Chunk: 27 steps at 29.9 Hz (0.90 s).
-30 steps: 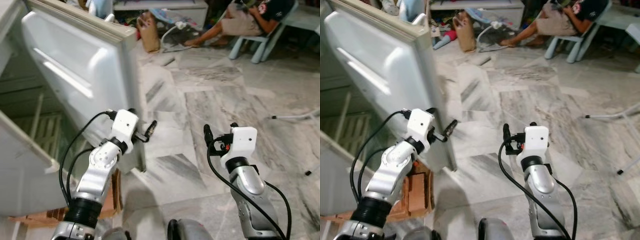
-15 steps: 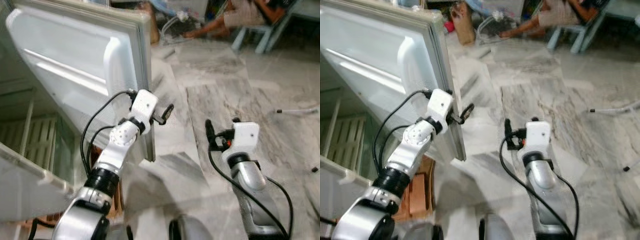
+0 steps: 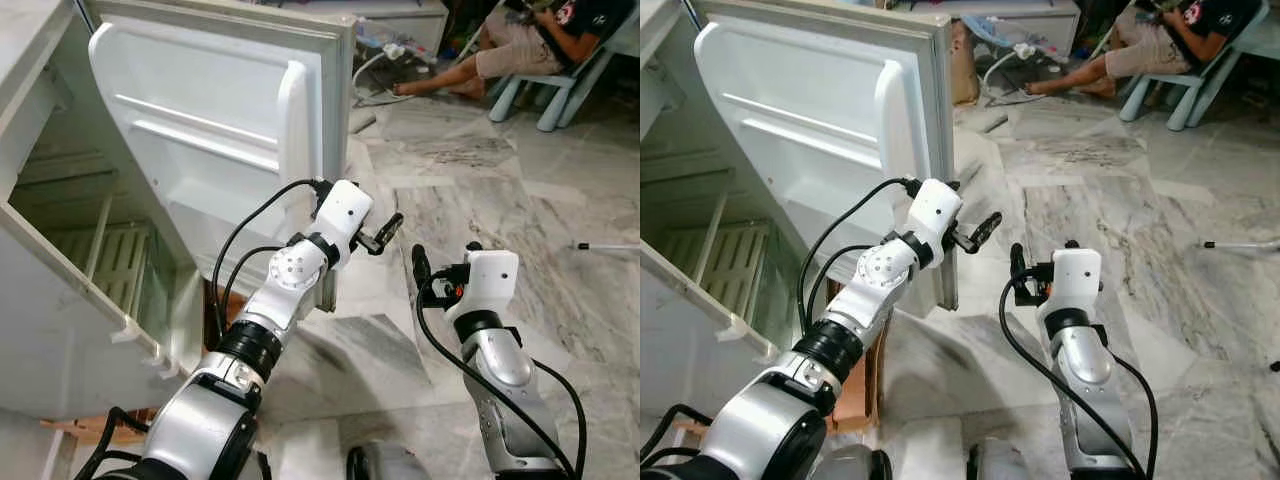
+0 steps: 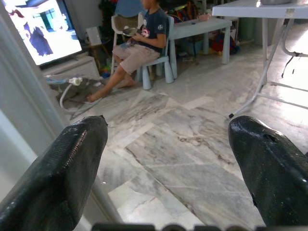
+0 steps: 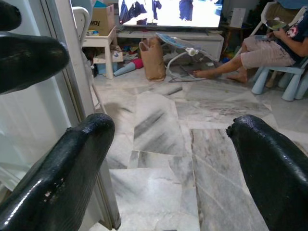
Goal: Restocking fridge
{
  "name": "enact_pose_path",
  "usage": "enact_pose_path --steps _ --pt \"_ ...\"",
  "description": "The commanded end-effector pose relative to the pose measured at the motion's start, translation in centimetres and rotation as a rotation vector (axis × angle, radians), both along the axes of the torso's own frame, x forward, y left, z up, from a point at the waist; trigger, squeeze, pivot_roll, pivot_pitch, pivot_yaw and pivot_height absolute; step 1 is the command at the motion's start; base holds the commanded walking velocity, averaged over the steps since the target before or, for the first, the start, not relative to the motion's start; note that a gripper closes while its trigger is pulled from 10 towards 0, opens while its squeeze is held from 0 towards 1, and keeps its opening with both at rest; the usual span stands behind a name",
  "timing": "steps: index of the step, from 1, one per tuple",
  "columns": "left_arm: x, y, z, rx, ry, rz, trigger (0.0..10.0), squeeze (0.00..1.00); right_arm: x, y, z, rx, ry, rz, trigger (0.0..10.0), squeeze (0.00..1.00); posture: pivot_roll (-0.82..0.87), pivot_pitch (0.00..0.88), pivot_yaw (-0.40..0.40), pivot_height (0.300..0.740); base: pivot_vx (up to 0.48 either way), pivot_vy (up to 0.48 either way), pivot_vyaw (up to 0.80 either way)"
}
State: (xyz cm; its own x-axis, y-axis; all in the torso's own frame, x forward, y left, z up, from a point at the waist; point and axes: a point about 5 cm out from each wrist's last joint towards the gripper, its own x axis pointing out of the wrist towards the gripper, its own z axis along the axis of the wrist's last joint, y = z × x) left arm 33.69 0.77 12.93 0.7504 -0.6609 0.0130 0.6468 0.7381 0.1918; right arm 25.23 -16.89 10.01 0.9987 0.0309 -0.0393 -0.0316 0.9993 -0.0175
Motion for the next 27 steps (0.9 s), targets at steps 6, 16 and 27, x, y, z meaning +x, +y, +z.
enact_pose_path --steps 6,16,27 --pt "-0.1 0.3 -0.6 0.028 -0.007 -0.018 10.0 0.00 0.3 0.1 0.0 -0.002 -0.002 -0.002 10.0 0.00 -0.10 0.077 0.012 0.740 0.480 0.000 0.00" --pt "-0.3 0.9 -1.5 0.035 0.014 0.006 10.0 0.00 0.2 0.0 0.1 -0.002 -0.008 0.000 10.0 0.00 -0.11 0.082 0.009 0.740 0.480 0.000 -0.38" --pt "0.3 2.3 -0.8 0.009 -0.021 0.087 10.0 0.00 0.5 -0.1 0.1 -0.009 -0.010 0.004 10.0 0.00 -0.10 0.081 0.004 0.740 0.112 0.000 0.00"
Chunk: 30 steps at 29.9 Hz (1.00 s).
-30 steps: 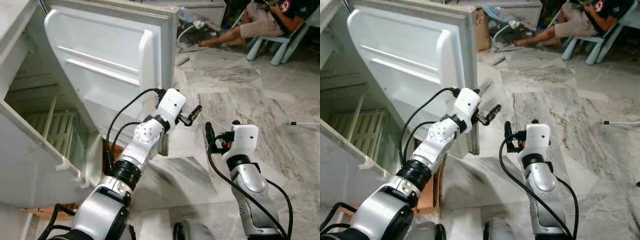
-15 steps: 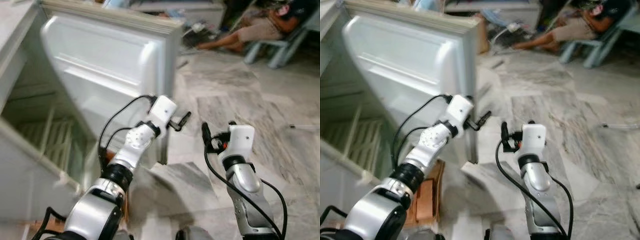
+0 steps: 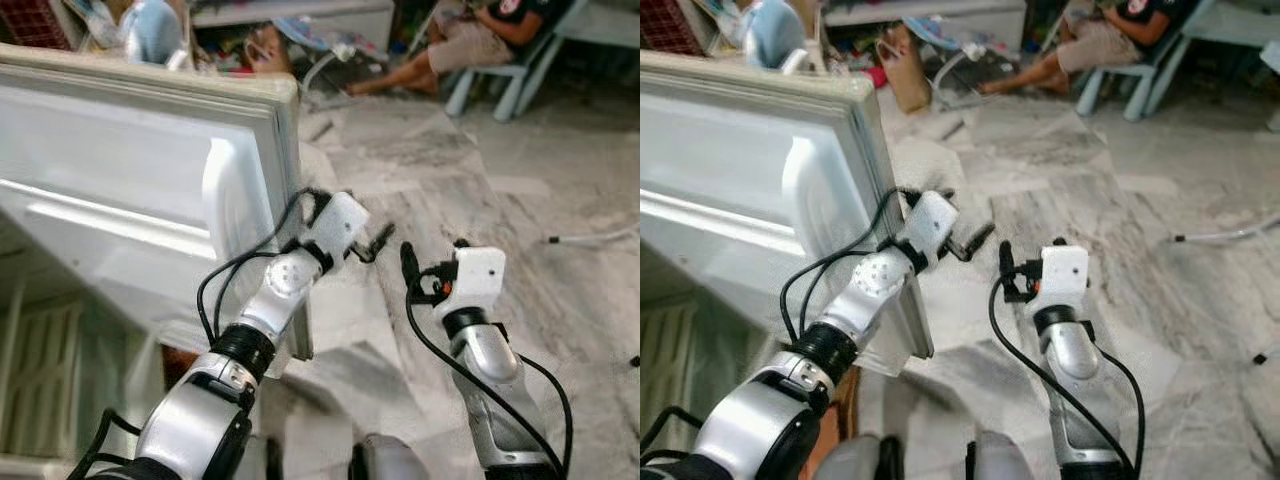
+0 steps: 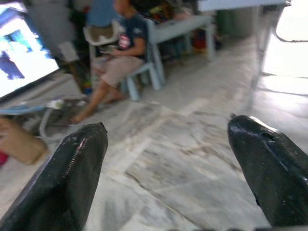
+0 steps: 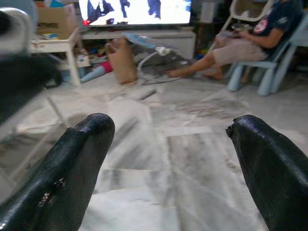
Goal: Restocking fridge
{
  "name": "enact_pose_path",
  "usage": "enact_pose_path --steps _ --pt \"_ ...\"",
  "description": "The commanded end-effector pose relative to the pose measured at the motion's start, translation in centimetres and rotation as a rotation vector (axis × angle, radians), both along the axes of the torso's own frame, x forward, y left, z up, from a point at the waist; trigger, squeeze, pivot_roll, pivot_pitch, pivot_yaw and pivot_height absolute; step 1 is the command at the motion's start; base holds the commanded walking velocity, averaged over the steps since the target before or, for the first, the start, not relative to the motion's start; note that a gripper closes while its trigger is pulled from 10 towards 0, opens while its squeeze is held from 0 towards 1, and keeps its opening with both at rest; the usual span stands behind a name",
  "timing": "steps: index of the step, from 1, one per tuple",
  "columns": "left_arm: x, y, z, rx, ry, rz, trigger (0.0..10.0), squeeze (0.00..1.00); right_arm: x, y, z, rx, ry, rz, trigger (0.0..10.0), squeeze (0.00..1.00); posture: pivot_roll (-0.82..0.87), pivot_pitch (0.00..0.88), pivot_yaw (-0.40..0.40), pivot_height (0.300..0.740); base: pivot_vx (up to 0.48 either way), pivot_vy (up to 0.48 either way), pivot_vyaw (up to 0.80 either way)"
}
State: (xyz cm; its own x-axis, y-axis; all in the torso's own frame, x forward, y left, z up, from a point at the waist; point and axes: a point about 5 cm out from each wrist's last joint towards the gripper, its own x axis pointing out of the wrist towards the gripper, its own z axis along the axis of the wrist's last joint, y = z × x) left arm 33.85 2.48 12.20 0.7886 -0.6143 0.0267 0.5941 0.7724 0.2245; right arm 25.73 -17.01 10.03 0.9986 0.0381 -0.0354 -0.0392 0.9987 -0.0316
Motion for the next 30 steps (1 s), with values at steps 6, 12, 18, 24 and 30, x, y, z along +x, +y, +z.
enact_pose_path --steps 6,12,18,24,30 --pt "-1.4 4.1 0.6 -0.050 -0.066 0.063 10.0 0.00 0.2 -0.2 0.2 -0.003 -0.014 -0.006 10.0 0.00 -0.08 0.086 -0.001 0.740 0.000 0.000 0.00" --pt "-4.0 7.8 -0.4 -0.009 -0.085 0.157 10.0 0.00 0.2 0.0 0.2 -0.007 -0.016 0.008 10.0 0.00 -0.06 0.087 -0.014 0.740 0.000 0.000 0.00" --pt "-6.0 12.0 -2.8 -0.011 0.023 0.411 10.0 0.00 0.3 0.2 0.0 -0.011 -0.010 0.025 10.0 0.00 -0.05 0.086 -0.026 0.740 0.000 0.000 0.00" --pt "-6.6 14.4 -3.1 -0.040 0.065 0.617 10.0 0.00 0.3 0.0 -0.1 -0.037 -0.008 0.015 10.0 0.00 -0.02 0.087 -0.029 0.740 0.000 0.000 0.00" --pt "-6.5 14.8 -2.9 -0.159 0.099 0.702 10.0 0.00 0.1 0.3 -0.3 -0.023 -0.009 0.018 10.0 0.00 -0.02 0.083 -0.028 0.740 0.000 0.000 0.00"
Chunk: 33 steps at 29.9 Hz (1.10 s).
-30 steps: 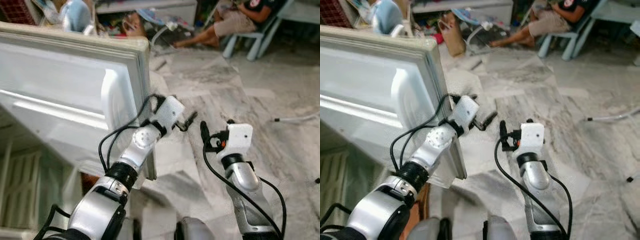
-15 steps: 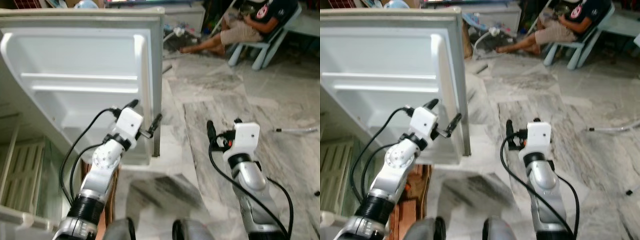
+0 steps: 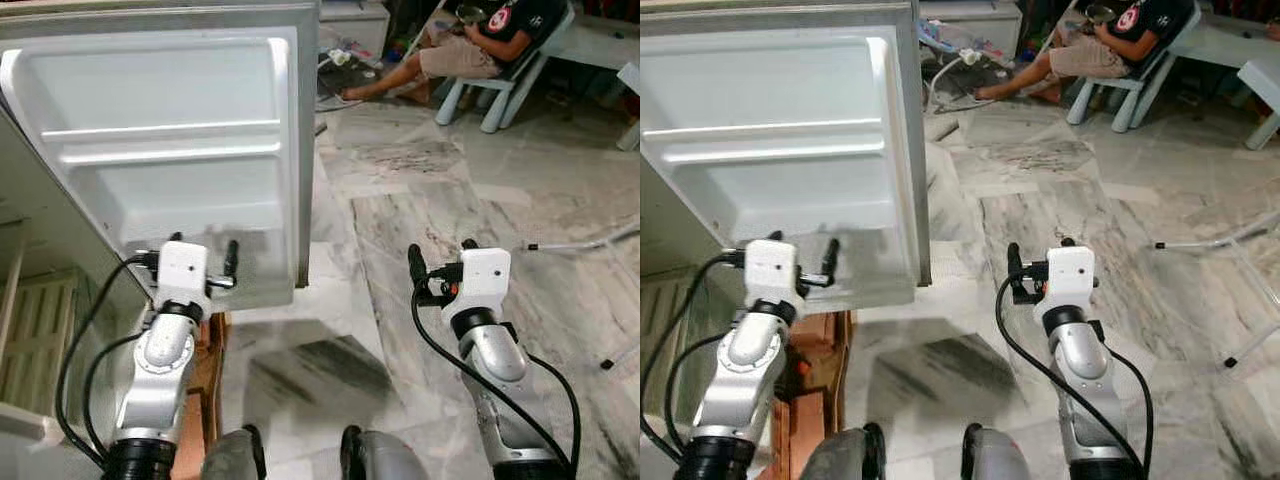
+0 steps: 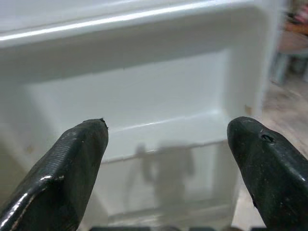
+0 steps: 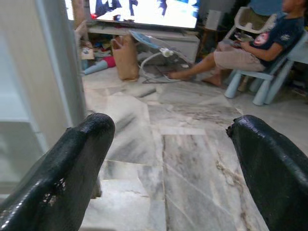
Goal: Restocking fridge
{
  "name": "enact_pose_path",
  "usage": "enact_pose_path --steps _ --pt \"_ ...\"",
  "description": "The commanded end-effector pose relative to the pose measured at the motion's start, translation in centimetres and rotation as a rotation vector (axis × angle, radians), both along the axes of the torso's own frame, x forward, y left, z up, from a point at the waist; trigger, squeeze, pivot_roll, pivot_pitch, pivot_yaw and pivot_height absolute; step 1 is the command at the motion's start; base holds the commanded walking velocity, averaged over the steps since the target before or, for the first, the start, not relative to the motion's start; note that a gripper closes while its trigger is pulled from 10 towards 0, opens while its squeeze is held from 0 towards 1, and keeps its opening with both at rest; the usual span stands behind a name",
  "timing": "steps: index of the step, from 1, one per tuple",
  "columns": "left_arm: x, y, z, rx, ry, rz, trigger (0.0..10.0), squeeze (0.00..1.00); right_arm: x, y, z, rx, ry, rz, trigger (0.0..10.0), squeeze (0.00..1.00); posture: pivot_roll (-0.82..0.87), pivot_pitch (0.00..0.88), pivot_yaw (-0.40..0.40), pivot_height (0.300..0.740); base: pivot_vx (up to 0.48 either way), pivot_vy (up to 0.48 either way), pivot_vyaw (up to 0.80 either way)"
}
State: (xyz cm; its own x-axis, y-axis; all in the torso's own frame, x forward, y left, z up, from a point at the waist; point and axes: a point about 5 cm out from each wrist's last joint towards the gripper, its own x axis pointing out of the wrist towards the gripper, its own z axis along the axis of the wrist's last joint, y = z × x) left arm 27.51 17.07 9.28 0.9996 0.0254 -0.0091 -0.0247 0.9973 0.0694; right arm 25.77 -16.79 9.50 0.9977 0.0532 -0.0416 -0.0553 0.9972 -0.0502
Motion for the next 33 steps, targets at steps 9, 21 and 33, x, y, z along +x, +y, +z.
enact_pose_path --steps 9,21,33 --pt "1.0 0.0 1.4 0.073 -0.005 -0.126 10.0 0.00 0.6 -0.1 -0.1 -0.001 -0.027 -0.005 10.0 0.00 0.01 0.019 0.000 0.740 0.000 0.000 0.00" --pt "-1.4 -0.6 -0.3 0.032 0.030 -0.103 10.0 0.00 0.5 -1.6 -0.6 0.030 -0.024 -0.088 10.0 0.00 0.00 0.025 -0.014 0.740 0.000 0.000 0.32" --pt "0.1 -1.4 0.6 -0.039 0.004 -0.085 10.0 0.00 0.7 -1.7 -0.8 0.032 -0.028 -0.092 10.0 0.00 -0.04 0.006 -0.004 0.740 0.000 -0.247 0.04"
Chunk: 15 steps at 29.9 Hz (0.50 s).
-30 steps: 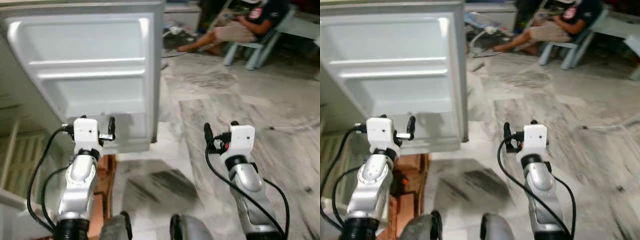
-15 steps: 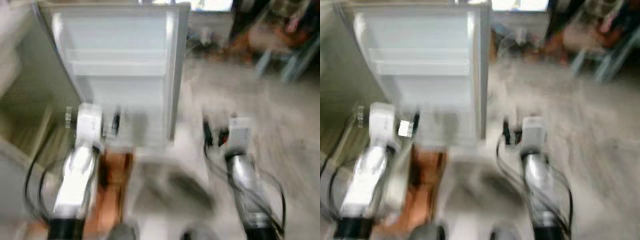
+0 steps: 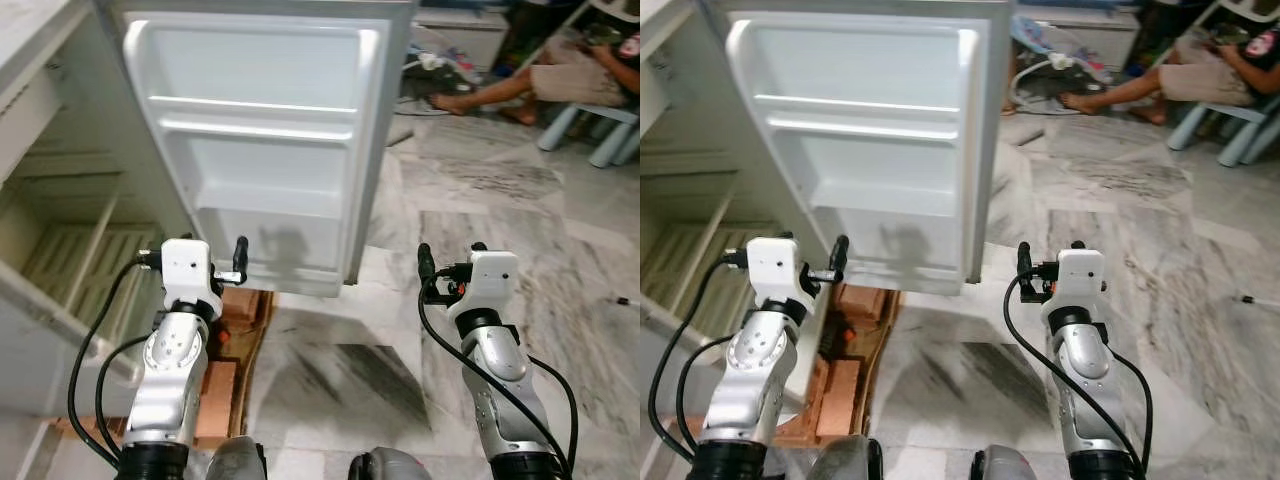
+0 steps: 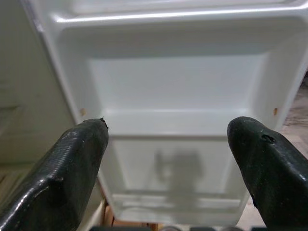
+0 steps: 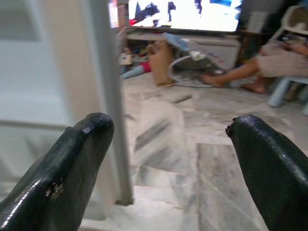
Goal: Restocking fridge
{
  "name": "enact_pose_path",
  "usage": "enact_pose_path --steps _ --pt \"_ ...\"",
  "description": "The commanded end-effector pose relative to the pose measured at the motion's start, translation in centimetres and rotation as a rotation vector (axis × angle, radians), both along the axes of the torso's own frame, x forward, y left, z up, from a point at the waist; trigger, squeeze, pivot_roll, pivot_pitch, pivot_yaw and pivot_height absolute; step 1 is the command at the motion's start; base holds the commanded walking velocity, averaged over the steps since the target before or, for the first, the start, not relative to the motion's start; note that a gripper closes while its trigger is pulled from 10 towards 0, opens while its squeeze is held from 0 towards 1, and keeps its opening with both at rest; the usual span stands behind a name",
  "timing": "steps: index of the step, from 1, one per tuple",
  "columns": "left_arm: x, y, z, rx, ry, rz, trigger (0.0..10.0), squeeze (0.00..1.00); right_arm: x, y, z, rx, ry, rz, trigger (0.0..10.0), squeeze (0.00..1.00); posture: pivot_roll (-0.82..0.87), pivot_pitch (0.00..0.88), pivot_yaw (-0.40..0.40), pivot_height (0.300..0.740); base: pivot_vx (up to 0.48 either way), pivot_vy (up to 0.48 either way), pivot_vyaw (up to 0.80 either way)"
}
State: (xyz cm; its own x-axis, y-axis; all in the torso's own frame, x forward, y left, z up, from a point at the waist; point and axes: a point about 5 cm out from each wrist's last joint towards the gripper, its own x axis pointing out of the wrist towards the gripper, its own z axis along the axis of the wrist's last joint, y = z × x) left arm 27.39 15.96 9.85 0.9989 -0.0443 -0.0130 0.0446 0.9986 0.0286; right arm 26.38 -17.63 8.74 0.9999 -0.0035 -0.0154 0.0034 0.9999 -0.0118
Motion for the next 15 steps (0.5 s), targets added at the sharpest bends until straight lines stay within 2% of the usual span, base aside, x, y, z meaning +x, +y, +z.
enact_pose_path --steps 1,8,15 --pt "0.3 -0.3 0.0 0.003 0.000 -0.018 10.0 0.00 0.1 -0.9 -0.1 -0.005 0.000 -0.037 10.0 0.00 -0.04 0.005 -0.005 0.740 0.000 -0.420 0.00" --pt "0.4 -0.6 0.3 -0.007 -0.005 -0.003 10.0 0.00 0.5 -0.1 0.5 -0.007 -0.024 0.014 10.0 0.00 -0.02 0.008 -0.010 0.740 0.000 -0.422 0.00" --pt "0.8 -1.2 -0.1 0.020 0.014 -0.038 10.0 0.00 0.3 0.6 0.5 0.001 -0.034 0.047 10.0 0.00 -0.02 0.033 0.000 0.740 0.321 -0.342 0.73"
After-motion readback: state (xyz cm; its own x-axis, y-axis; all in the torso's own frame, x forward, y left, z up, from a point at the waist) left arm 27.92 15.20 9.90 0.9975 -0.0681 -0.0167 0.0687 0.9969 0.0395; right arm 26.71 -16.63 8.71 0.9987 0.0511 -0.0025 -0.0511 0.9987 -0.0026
